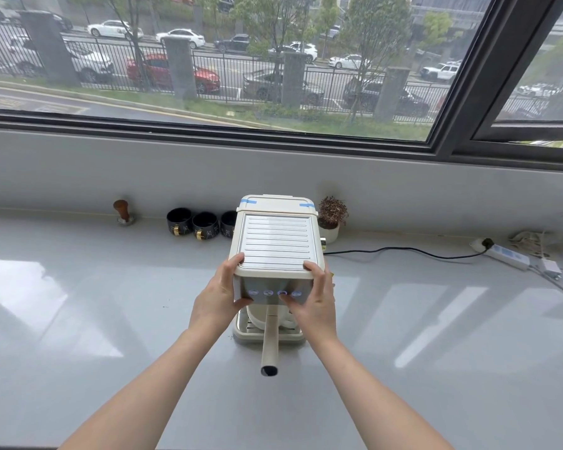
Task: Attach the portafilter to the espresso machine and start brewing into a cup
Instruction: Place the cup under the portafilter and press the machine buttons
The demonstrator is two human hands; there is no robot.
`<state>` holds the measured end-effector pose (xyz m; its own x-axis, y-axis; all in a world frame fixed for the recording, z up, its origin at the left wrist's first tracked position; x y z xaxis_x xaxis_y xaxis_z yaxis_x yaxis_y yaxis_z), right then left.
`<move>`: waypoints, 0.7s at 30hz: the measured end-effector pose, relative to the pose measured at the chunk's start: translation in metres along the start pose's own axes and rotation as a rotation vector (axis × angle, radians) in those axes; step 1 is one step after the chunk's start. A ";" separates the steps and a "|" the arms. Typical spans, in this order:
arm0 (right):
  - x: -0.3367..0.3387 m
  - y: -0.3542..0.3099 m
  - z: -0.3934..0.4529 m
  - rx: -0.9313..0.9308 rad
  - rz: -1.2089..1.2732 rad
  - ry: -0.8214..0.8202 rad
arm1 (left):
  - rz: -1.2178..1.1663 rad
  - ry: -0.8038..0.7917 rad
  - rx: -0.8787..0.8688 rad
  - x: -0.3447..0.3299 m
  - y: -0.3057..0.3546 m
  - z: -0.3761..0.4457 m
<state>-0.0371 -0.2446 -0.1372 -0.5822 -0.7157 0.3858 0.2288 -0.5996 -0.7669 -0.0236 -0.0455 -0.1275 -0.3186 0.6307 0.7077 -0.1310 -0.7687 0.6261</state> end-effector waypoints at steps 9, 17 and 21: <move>0.004 0.009 0.007 0.096 -0.117 -0.047 | -0.017 -0.008 0.022 0.004 0.002 -0.001; 0.025 0.005 0.011 0.151 -0.129 -0.078 | -0.006 -0.028 0.022 0.007 0.005 -0.001; 0.063 -0.029 0.029 0.230 -0.123 0.090 | 0.002 -0.019 -0.001 0.009 0.005 -0.002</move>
<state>-0.0581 -0.2831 -0.0761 -0.6810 -0.6039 0.4143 0.3170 -0.7530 -0.5766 -0.0288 -0.0441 -0.1187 -0.3012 0.6313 0.7146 -0.1314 -0.7698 0.6246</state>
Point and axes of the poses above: each hand's wrist, its own z-axis towards the middle knuckle, its own x-axis out of the back of the hand, y = z × x, the point moved 3 cm from there along z, towards the middle knuckle, and after that the axes turned 14 degrees about y, right-handed, at the moved point
